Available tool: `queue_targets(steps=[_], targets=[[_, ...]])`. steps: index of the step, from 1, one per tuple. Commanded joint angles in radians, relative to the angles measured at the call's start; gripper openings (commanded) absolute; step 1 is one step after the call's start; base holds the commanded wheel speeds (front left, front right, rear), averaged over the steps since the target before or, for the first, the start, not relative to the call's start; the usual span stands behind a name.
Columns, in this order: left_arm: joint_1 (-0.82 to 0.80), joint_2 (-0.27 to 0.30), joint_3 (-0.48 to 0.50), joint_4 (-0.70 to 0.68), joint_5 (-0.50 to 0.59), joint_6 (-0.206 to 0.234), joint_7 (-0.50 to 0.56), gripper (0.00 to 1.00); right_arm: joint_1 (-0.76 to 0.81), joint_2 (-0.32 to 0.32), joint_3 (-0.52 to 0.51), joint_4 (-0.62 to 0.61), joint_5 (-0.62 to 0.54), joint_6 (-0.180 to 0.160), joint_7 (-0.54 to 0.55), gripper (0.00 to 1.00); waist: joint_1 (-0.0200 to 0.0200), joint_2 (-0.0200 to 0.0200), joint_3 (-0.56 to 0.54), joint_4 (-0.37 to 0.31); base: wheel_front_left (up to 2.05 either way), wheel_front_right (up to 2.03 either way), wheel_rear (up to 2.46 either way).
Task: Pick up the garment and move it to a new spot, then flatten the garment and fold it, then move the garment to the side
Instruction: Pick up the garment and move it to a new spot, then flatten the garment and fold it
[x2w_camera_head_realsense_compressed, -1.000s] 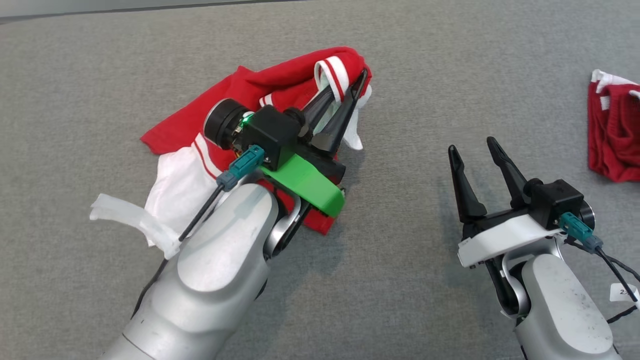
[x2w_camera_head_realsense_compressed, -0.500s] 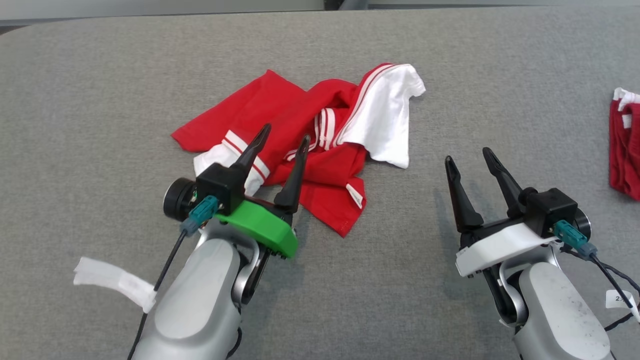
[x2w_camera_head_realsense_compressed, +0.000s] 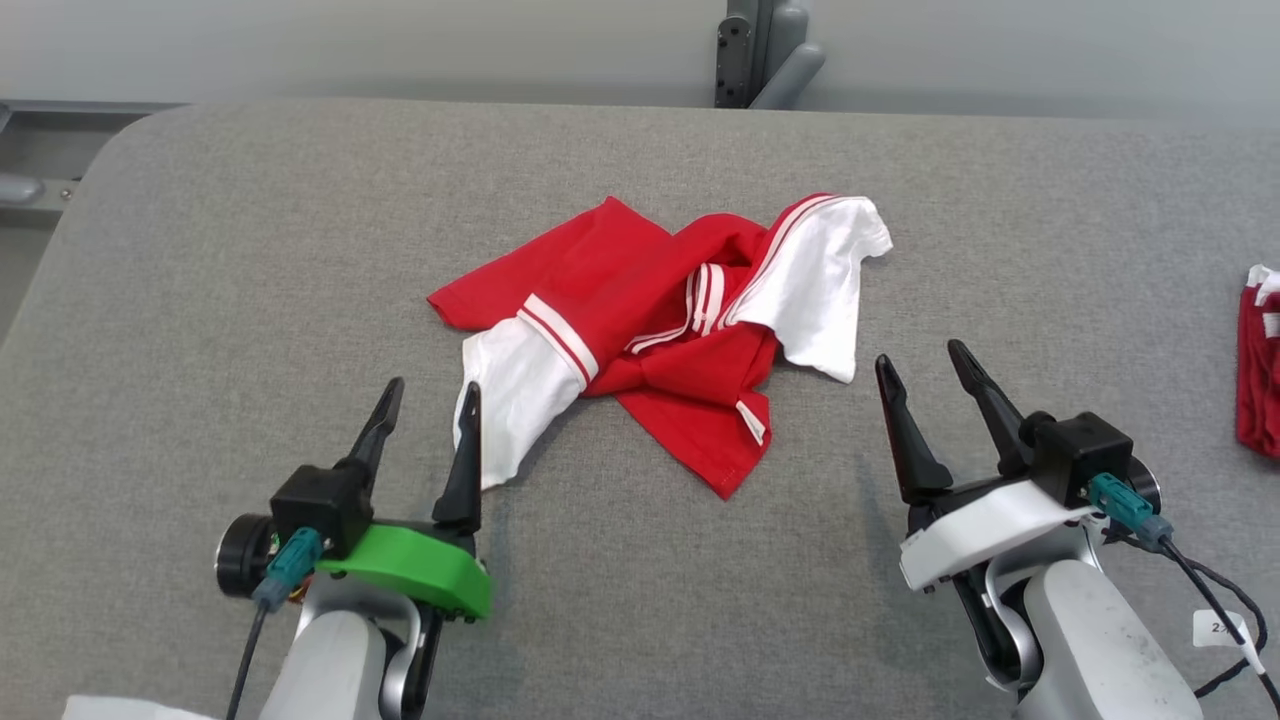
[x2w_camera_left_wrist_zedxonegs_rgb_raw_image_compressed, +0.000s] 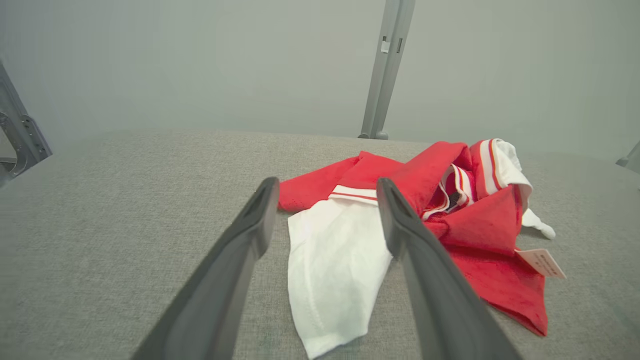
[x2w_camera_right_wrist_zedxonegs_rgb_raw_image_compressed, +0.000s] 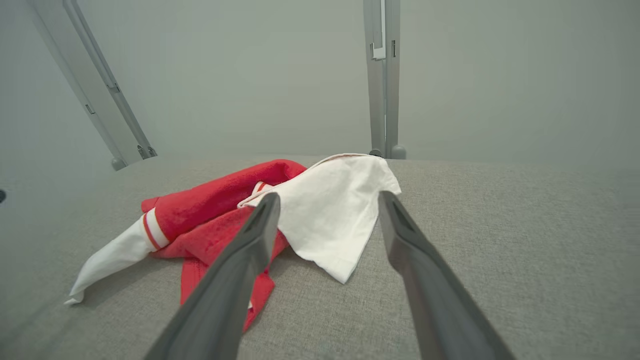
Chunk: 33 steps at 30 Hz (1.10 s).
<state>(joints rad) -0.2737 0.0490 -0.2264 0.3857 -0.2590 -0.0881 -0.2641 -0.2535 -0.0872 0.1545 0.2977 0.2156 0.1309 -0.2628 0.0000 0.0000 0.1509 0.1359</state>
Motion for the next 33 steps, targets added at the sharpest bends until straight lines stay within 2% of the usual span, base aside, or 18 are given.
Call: queue_targets(steps=[1,12,25,33], targets=[[0.027,0.003,0.021,-0.011,0.010,-0.006,0.000,1.00,0.017,-0.001,-0.007,0.005,0.003,0.000,-0.003,1.00,0.0000,0.0000,-0.019,-0.014,0.00,0.00,0.00],[0.152,0.003,0.122,-0.042,0.047,-0.024,0.000,1.00,0.092,0.016,-0.021,0.028,0.001,0.000,-0.003,1.00,0.0000,0.0000,-0.084,-0.075,0.00,0.00,0.00],[0.173,0.003,0.121,-0.041,0.039,-0.020,0.000,1.00,0.104,0.025,-0.027,0.030,-0.007,0.000,-0.003,1.00,0.0000,0.0000,-0.091,-0.085,0.00,0.00,0.00],[0.149,0.003,0.108,-0.037,0.034,-0.016,0.000,1.00,0.088,0.018,-0.026,0.023,-0.009,0.000,-0.003,1.00,0.0000,0.0000,-0.054,-0.077,0.00,0.00,0.00]])
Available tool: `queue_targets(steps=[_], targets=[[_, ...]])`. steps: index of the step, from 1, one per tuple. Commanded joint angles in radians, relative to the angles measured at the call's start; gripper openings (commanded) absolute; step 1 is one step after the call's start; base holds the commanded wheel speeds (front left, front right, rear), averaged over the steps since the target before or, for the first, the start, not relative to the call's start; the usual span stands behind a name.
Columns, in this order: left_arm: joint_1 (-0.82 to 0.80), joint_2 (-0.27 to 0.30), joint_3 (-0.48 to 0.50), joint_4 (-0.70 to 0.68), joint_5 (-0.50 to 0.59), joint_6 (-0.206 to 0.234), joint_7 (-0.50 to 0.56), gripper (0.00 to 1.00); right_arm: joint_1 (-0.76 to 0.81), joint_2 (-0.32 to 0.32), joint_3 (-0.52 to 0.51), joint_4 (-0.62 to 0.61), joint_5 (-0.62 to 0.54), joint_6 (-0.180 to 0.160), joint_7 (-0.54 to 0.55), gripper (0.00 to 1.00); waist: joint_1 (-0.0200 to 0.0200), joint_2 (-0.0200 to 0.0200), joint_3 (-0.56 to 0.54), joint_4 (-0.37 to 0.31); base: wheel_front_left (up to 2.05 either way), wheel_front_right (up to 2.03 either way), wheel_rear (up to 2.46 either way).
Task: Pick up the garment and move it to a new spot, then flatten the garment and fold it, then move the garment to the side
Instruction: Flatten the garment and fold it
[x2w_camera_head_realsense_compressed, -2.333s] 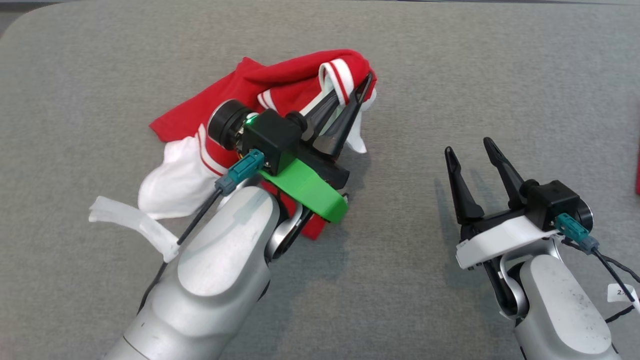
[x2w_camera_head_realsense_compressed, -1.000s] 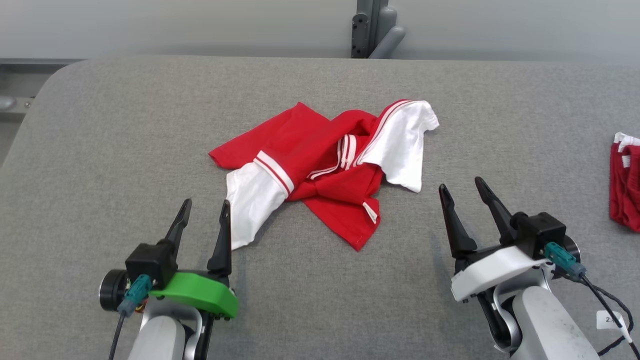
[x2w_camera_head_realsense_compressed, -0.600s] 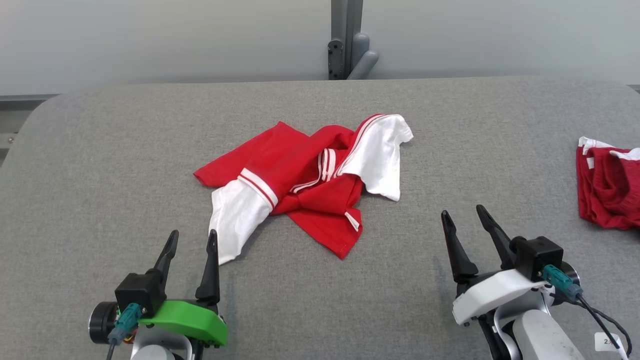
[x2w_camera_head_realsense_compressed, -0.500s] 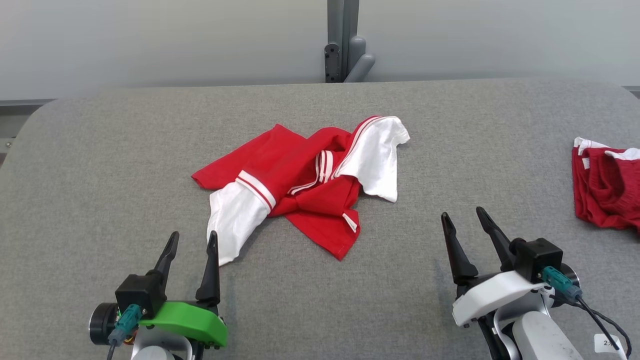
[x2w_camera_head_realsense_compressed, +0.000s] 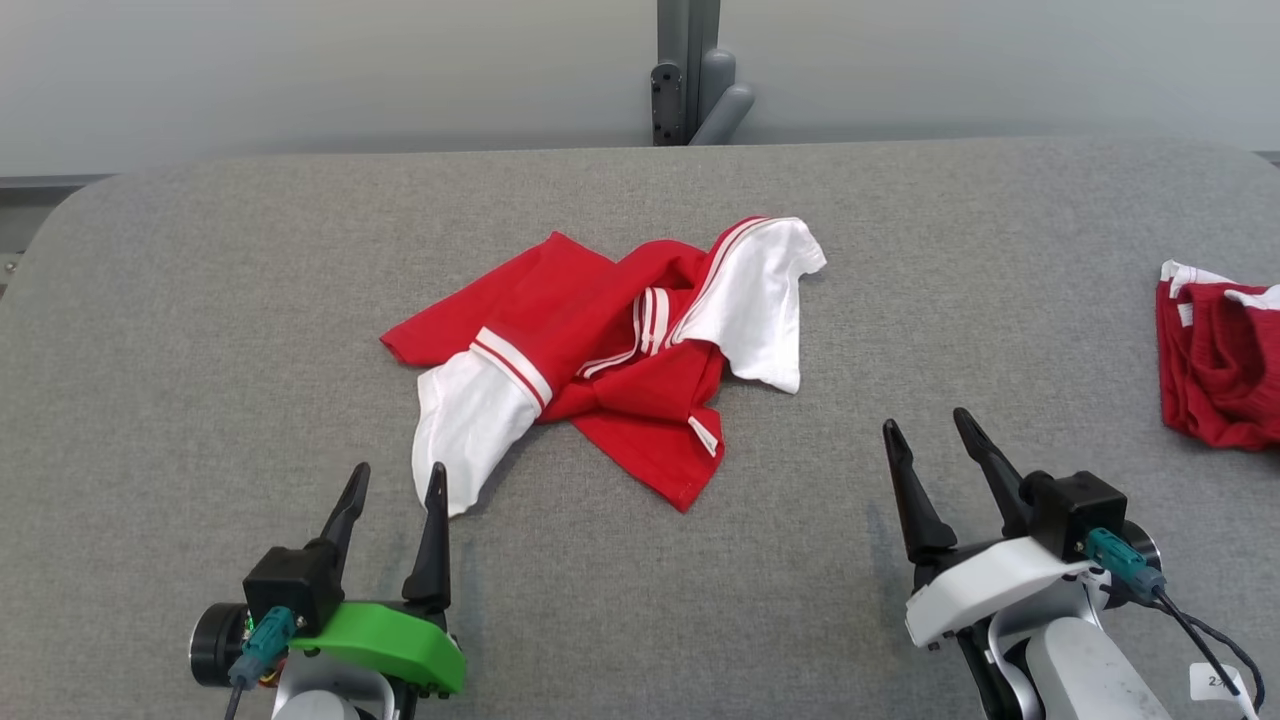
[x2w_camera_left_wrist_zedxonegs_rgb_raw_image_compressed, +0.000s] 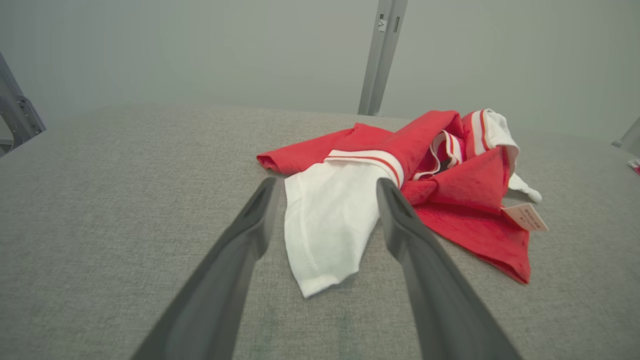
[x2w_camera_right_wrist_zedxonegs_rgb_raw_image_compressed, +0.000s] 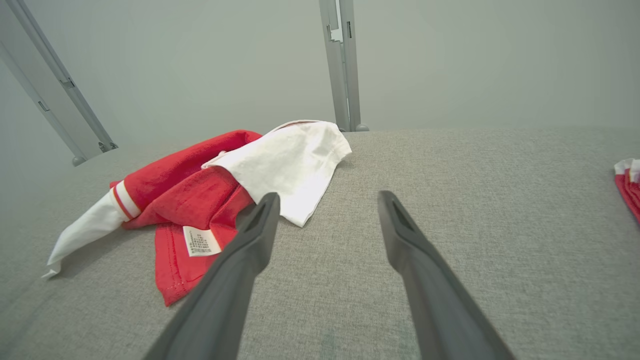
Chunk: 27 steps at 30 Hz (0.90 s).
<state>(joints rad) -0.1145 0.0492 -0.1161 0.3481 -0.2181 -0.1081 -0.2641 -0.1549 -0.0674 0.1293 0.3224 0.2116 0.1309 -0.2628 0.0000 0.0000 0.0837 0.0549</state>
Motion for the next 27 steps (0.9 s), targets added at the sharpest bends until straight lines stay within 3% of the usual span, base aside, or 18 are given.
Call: queue_targets(steps=[1,13,27], targets=[[-0.015,0.003,-0.005,0.000,-0.010,0.002,0.000,1.00,-0.014,-0.004,0.002,-0.001,-0.005,0.000,-0.003,1.00,0.0000,0.0000,0.020,0.006,0.00,0.00,0.00],[-0.073,0.003,-0.071,-0.010,-0.041,0.017,0.000,1.00,-0.132,-0.034,0.079,0.074,-0.023,0.000,-0.003,1.00,0.0000,0.0000,0.121,0.060,0.00,0.00,0.00],[-0.128,0.003,-0.138,-0.019,-0.076,0.031,0.000,1.00,-0.332,-0.084,0.150,0.316,-0.080,-0.001,-0.003,1.00,0.0000,0.0000,0.225,0.138,0.00,0.00,0.00]])
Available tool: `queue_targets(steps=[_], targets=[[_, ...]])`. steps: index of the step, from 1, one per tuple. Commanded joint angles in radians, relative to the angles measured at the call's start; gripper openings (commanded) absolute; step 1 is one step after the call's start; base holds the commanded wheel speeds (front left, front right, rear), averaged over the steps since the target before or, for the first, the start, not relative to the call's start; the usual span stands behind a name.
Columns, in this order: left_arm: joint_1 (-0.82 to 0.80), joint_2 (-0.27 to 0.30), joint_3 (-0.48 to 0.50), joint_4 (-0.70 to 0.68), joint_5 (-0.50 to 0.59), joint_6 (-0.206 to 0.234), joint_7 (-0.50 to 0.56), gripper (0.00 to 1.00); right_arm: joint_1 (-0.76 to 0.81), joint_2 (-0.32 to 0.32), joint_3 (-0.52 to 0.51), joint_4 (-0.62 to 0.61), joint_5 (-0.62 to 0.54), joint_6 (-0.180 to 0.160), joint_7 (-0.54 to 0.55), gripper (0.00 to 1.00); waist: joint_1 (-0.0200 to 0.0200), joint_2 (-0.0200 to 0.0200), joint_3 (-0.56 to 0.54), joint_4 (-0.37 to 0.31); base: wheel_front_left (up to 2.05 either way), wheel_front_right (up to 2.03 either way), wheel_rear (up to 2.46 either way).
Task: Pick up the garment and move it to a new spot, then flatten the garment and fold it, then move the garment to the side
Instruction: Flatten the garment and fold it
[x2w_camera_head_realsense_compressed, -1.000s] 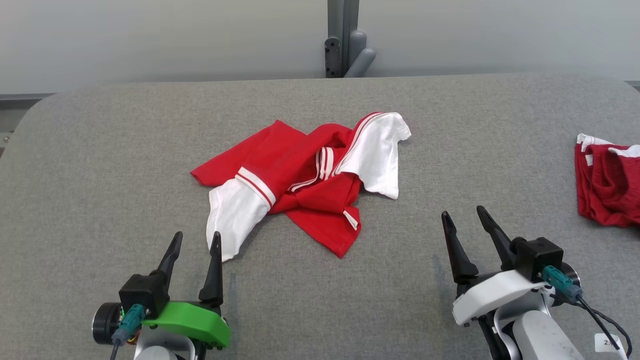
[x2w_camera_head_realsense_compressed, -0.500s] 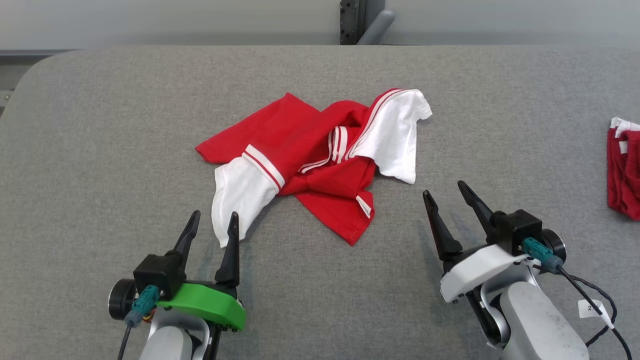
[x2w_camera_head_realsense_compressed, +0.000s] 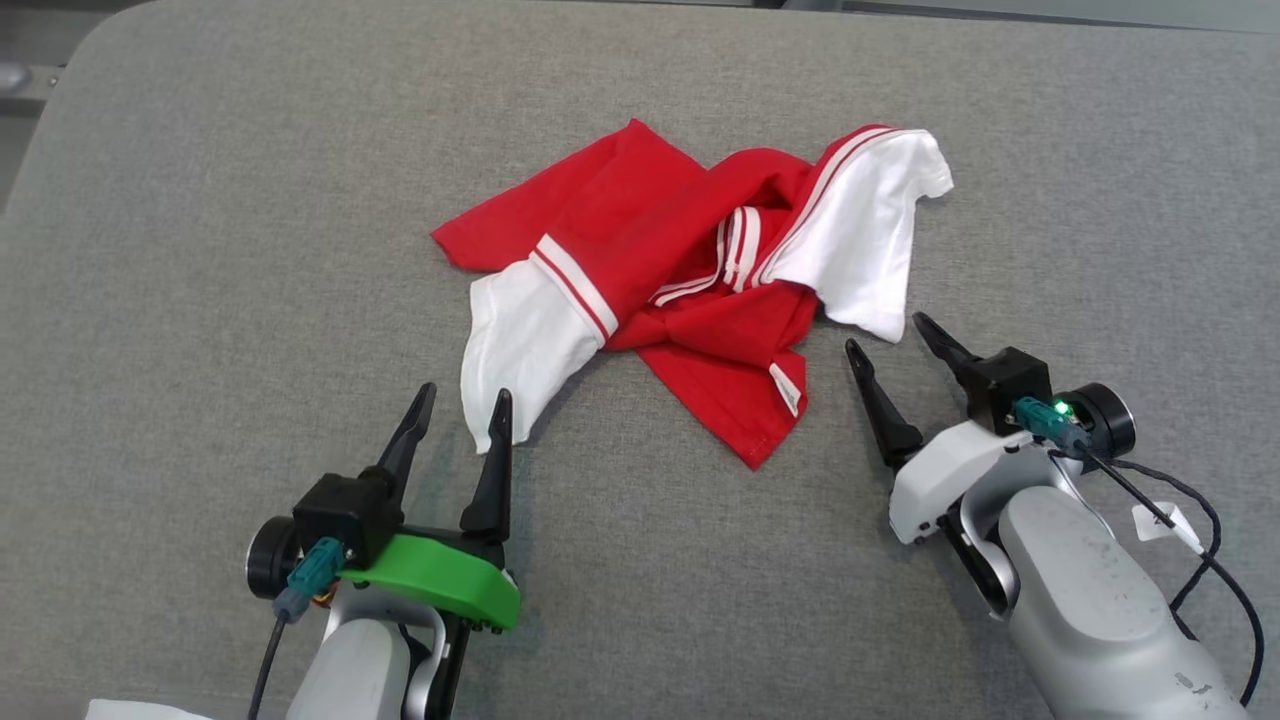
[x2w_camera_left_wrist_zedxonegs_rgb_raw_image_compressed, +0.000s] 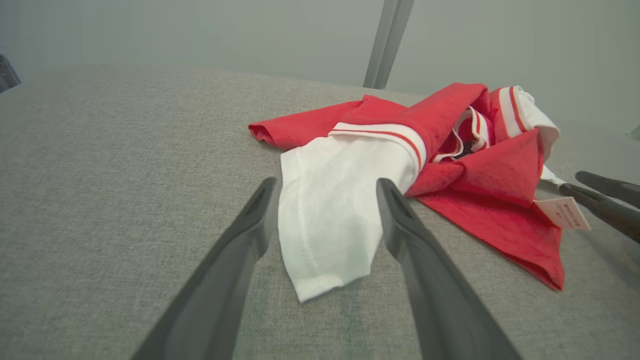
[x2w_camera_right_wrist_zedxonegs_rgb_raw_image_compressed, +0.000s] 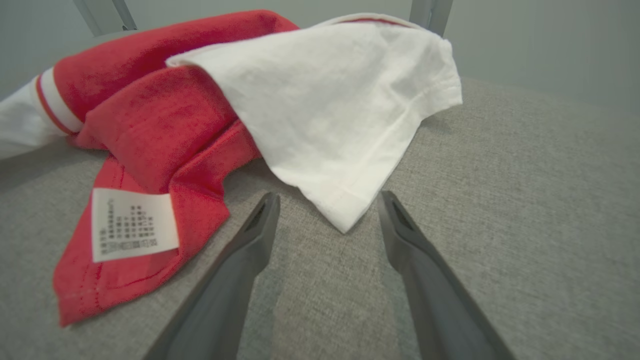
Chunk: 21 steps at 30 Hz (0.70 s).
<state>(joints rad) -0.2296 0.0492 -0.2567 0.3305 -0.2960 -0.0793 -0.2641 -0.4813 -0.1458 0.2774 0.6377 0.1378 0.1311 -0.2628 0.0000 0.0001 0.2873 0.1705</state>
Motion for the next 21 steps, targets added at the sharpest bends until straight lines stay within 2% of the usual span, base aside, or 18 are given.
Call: queue_targets(steps=[1,4,5,6,7,12,17,21], targets=[[-0.015,0.003,-0.002,-0.002,-0.002,0.006,0.000,1.00,-0.018,-0.009,0.005,0.016,-0.009,-0.001,-0.003,1.00,0.0000,-0.0001,0.026,0.028,0.00,0.00,0.00],[-0.018,0.003,-0.013,-0.005,-0.012,0.010,0.000,1.00,-0.051,-0.019,0.016,0.069,-0.020,-0.001,-0.003,1.00,0.0000,-0.0001,0.037,0.040,0.00,0.00,0.00],[-0.019,0.003,-0.015,-0.006,-0.016,0.012,0.000,1.00,-0.063,-0.022,0.017,0.088,-0.022,-0.001,-0.002,0.86,0.0000,-0.0001,0.040,0.043,0.00,0.00,0.00],[-0.019,0.003,-0.016,-0.006,-0.020,0.015,0.000,1.00,-0.077,-0.028,0.015,0.102,-0.027,-0.001,-0.002,0.53,0.0000,-0.0001,0.043,0.046,0.00,0.00,0.00],[-0.019,0.003,-0.017,-0.006,-0.022,0.017,0.000,1.00,-0.088,-0.035,0.010,0.114,-0.030,-0.001,-0.001,0.00,0.0000,-0.0001,0.045,0.049,0.00,0.00,0.00],[-0.012,0.003,-0.020,-0.008,-0.034,0.021,0.000,1.00,-0.128,-0.068,-0.029,0.114,-0.030,-0.001,-0.001,0.00,0.0000,-0.0001,0.046,0.060,0.00,0.00,0.00],[0.010,0.003,-0.010,-0.001,-0.035,0.024,0.000,1.00,-0.093,-0.091,-0.103,0.001,-0.006,-0.001,-0.002,0.00,0.0000,-0.0001,0.020,0.044,0.00,0.00,0.00],[0.026,0.003,0.008,0.012,-0.024,0.016,0.000,1.00,-0.030,-0.104,-0.155,-0.123,0.005,-0.001,-0.002,0.00,0.0000,-0.0001,-0.022,0.002,0.00,0.00,0.00]])
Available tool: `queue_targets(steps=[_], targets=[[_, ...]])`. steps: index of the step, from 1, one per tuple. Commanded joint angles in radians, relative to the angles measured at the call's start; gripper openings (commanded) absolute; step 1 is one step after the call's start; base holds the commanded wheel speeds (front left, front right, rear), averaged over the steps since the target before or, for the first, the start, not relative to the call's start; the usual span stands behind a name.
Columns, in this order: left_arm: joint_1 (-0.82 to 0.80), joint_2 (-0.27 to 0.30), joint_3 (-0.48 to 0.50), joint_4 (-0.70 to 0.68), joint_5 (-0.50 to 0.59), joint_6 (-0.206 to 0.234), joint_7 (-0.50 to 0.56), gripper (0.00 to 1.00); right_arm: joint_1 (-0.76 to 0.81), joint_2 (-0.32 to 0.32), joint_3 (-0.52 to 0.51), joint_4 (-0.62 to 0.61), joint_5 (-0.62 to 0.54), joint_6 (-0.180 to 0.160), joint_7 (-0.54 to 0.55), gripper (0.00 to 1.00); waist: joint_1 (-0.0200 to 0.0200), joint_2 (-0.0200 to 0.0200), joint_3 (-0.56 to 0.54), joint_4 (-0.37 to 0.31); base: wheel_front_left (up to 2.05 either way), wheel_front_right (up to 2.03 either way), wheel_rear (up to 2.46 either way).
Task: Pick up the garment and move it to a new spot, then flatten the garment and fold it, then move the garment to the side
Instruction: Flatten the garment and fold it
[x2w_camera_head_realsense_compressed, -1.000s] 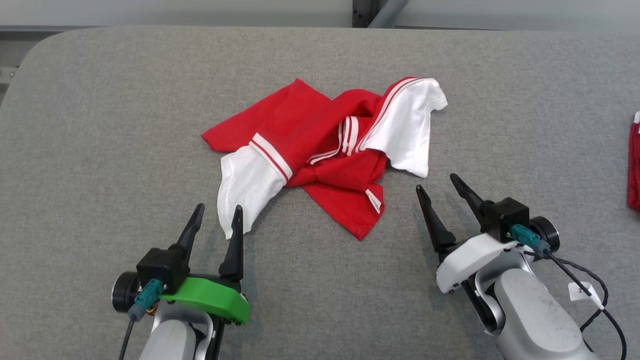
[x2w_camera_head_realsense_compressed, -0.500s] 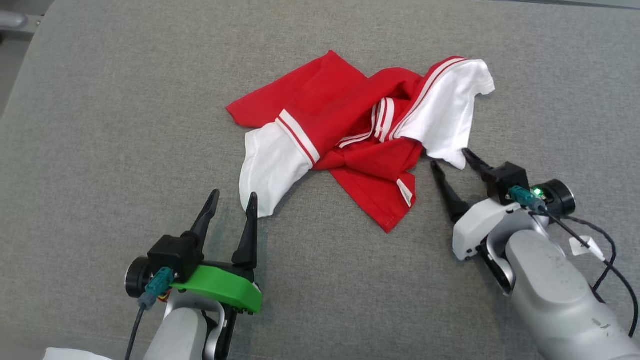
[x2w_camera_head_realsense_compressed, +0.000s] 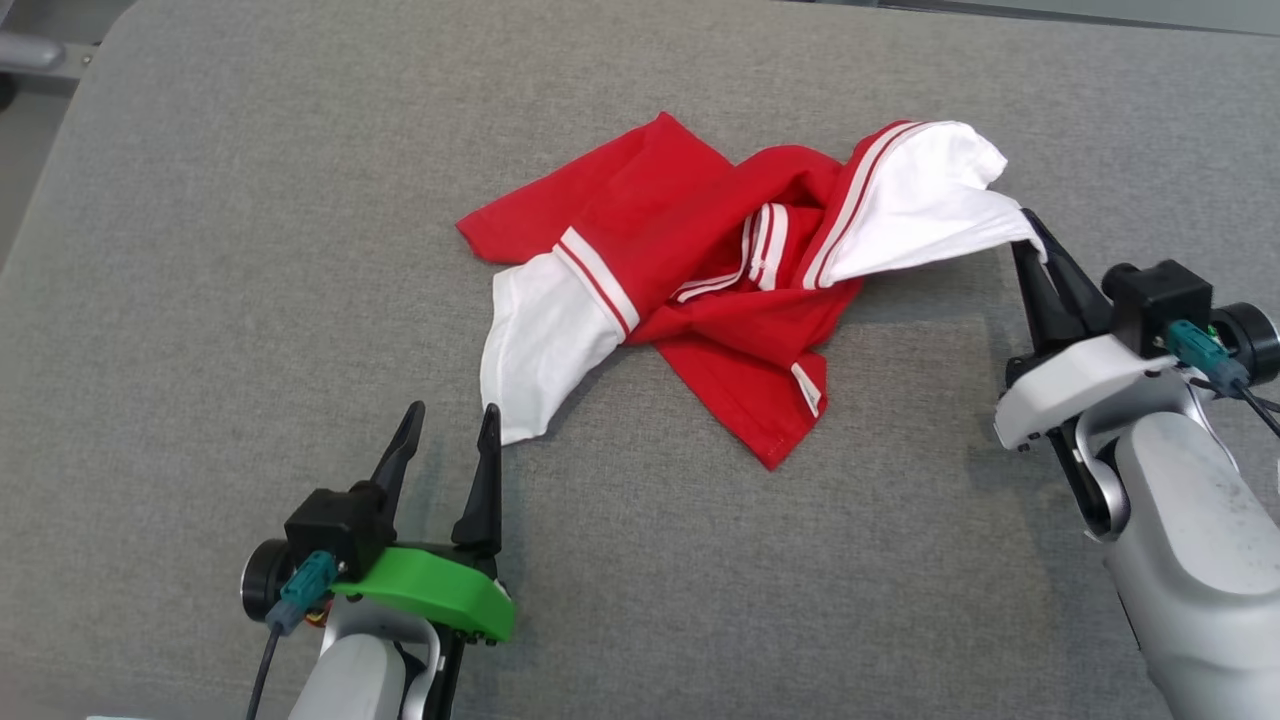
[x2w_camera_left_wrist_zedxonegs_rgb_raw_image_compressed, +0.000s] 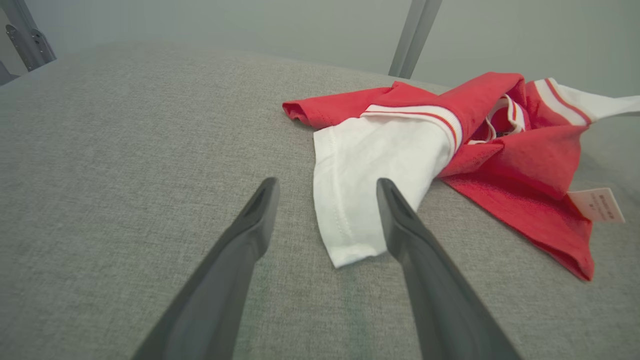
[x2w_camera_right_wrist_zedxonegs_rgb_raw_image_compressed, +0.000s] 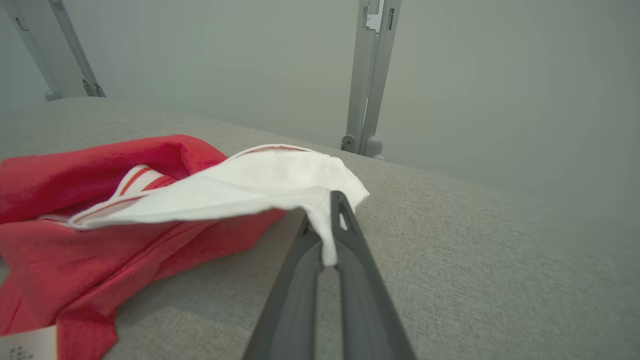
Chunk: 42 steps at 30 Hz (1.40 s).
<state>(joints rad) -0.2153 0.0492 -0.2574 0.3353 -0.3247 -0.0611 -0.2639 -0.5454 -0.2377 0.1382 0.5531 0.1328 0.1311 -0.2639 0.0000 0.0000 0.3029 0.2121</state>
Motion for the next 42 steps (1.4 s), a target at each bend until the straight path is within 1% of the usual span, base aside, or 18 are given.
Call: queue_targets(steps=[1,2,6,9,12,16,23,27,32,37,39,42], targets=[[0.017,0.003,0.014,0.011,0.009,-0.005,0.000,1.00,0.056,-0.015,-0.025,-0.071,0.012,-0.001,0.000,0.00,0.0000,0.0000,-0.049,-0.053,0.00,0.00,0.00],[0.017,0.003,0.014,0.011,0.009,-0.005,0.000,1.00,0.056,-0.015,-0.025,-0.071,0.012,-0.001,0.000,0.00,0.0000,0.0000,-0.049,-0.053,0.00,0.00,0.00],[0.037,0.003,0.035,0.025,0.019,-0.012,0.000,1.00,0.148,-0.026,-0.057,-0.190,0.016,-0.001,-0.001,0.00,0.0000,0.0000,-0.095,-0.117,0.00,0.00,0.00],[0.044,0.003,0.048,0.034,0.025,-0.018,0.000,1.00,0.210,-0.036,-0.087,-0.251,0.004,-0.001,0.000,0.00,0.0000,0.0000,-0.115,-0.162,0.00,0.00,0.00],[0.044,0.004,0.055,0.041,0.030,-0.024,0.000,1.00,0.262,-0.041,-0.107,-0.276,0.001,-0.001,-0.001,0.00,0.0000,0.0000,-0.126,-0.193,0.00,0.00,0.00],[0.047,0.004,0.052,0.045,0.030,-0.027,0.000,1.00,0.322,-0.037,-0.120,-0.279,-0.002,-0.001,-0.001,0.00,0.0000,0.0000,-0.136,-0.209,0.00,0.00,0.00],[0.079,0.004,0.063,0.059,0.028,-0.033,0.000,1.00,0.426,-0.036,-0.129,-0.228,0.004,-0.001,-0.001,0.00,0.0000,0.0000,-0.169,-0.212,0.00,0.00,0.00],[0.096,0.003,0.069,0.066,0.028,-0.034,0.000,1.00,0.450,-0.032,-0.133,-0.179,0.010,-0.001,-0.001,0.00,0.0000,0.0000,-0.182,-0.208,0.00,0.00,0.00],[0.099,0.003,0.072,0.069,0.033,-0.037,0.000,1.00,0.420,-0.013,-0.129,-0.187,0.025,-0.001,-0.001,0.00,0.0000,0.0000,-0.182,-0.198,0.00,0.00,0.00],[0.081,0.003,0.059,0.067,0.032,-0.036,0.000,1.00,0.341,-0.017,-0.128,-0.203,0.031,-0.001,-0.001,0.00,0.0000,0.0000,-0.161,-0.178,0.00,0.00,0.00],[0.072,0.003,0.050,0.067,0.027,-0.037,0.000,1.00,0.295,-0.024,-0.136,-0.190,0.020,-0.001,-0.001,0.00,0.0000,0.0000,-0.152,-0.165,0.00,0.00,0.00],[0.061,0.003,0.040,0.069,0.021,-0.036,0.000,1.00,0.239,-0.043,-0.155,-0.121,-0.006,-0.001,0.000,0.00,0.0000,0.0000,-0.140,-0.141,0.00,0.00,0.00]])
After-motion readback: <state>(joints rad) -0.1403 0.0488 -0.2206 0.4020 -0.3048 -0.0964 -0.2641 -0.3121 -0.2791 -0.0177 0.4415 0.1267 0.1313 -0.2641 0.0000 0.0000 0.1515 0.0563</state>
